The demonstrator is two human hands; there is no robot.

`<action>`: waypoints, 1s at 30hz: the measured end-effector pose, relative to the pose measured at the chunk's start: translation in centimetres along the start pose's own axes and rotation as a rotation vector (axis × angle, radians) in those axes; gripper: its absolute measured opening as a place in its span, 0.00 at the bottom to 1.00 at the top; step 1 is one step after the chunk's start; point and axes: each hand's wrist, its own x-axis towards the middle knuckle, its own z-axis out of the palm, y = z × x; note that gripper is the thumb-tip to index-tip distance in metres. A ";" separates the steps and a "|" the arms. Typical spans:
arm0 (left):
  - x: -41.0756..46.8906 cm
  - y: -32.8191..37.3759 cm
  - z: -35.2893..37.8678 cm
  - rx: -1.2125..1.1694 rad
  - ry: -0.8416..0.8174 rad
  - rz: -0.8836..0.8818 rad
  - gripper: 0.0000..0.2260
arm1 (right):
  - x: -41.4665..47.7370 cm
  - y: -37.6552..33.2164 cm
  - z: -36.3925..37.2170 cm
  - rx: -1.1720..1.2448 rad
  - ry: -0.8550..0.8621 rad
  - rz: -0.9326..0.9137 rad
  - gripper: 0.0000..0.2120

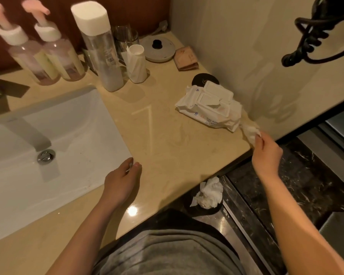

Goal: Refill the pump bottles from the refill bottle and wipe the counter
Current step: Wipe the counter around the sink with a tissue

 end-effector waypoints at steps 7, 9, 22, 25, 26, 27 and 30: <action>-0.2 0.2 -0.1 0.021 -0.012 0.010 0.23 | -1.1 0.2 2.6 -0.267 -0.169 -0.176 0.12; -0.2 0.2 -0.1 0.030 -0.012 0.015 0.23 | -1.5 0.0 2.7 -0.213 -0.160 -0.143 0.12; -0.1 -0.1 0.0 0.046 0.000 0.062 0.22 | -13.2 -3.3 3.7 0.085 -0.298 -0.436 0.13; -0.2 -0.1 0.1 0.063 -0.002 0.075 0.22 | -14.9 -4.0 3.4 0.124 -0.408 -0.489 0.15; -0.1 -0.1 0.1 0.067 -0.002 0.078 0.22 | -14.9 -4.1 3.2 0.154 -0.464 -0.476 0.16; -0.1 -0.1 0.0 0.069 -0.006 0.081 0.22 | -14.9 -4.2 3.0 0.174 -0.516 -0.459 0.17; -0.1 -0.1 0.0 0.065 -0.028 0.078 0.22 | -12.8 -4.5 1.4 0.245 -0.513 -0.407 0.15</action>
